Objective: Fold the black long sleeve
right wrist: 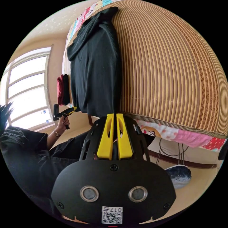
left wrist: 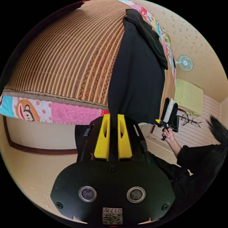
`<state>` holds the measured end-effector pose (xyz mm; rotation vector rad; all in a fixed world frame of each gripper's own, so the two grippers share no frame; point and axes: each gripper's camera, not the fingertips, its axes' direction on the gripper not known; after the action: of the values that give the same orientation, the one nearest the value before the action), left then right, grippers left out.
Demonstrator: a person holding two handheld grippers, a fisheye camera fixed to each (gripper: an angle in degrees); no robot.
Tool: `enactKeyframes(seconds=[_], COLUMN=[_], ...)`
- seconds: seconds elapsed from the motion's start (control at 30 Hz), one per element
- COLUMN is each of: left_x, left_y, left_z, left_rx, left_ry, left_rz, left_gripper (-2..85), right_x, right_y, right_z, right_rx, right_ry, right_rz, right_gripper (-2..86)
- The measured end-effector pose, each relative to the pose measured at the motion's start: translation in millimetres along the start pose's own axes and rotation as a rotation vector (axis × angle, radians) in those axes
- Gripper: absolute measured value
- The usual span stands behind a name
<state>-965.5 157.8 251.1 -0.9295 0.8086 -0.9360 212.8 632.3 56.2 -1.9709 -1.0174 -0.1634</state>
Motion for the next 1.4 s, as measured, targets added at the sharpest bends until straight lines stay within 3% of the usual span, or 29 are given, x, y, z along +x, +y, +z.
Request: enactKeyframes(seconds=[0.1,0.2,0.23,0.27,0.33,0.53,0.7,0.8,0.9,1.03,1.17,1.23,1.33,1.4], left_x=[-12,-22,-23,-21,-12,16,0,-20,-14,-13,-30,-40,-58,-40], left_y=[6,43,54,60,51,-96,-245,-272,-239,-154,-83,-78,-87,-103], left_z=[-15,-39,-54,-74,-98,-127,-112,-125,-145,-111,-51,-28,-11,-18], left_rx=[-0.109,-0.198,-0.182,-0.106,-0.003,0.282,0.362,0.443,0.482,0.371,0.339,0.348,0.517,0.585], left_ry=[0.170,0.314,0.481,0.663,0.803,0.906,0.861,0.747,0.574,0.357,0.315,0.378,0.698,0.712], left_rz=[0.046,0.067,0.063,0.086,0.172,0.346,0.275,0.138,0.149,0.030,-0.204,-0.280,-0.371,-0.317], left_gripper=[5.2,5.2,5.2,5.2,5.2,5.4,11.7,13.4,15.0,20.5,19.5,15.9,9.8,8.3], right_x=[14,34,32,24,11,7,10,-33,-106,-188,-179,-158,-128,-128], right_y=[46,103,119,122,107,-65,-195,-207,-182,-132,-129,-136,-136,-146], right_z=[-36,-80,-102,-121,-142,-163,-149,-149,-134,-79,-22,-3,-19,-27], right_rx=[-0.018,0.096,0.233,0.342,0.466,0.655,0.709,0.688,0.633,0.629,0.545,0.484,0.594,0.552], right_ry=[-0.088,-0.425,-0.572,-0.658,-0.759,-0.859,-0.759,-0.511,-0.247,0.288,0.627,0.632,0.368,0.344], right_rz=[-0.008,0.072,0.060,0.009,-0.106,-0.235,-0.097,-0.038,-0.162,-0.261,-0.186,-0.199,-0.084,-0.073], right_gripper=[2.6,2.1,1.9,1.9,1.8,2.0,2.5,2.2,2.0,1.2,0.6,0.4,0.3,0.3])
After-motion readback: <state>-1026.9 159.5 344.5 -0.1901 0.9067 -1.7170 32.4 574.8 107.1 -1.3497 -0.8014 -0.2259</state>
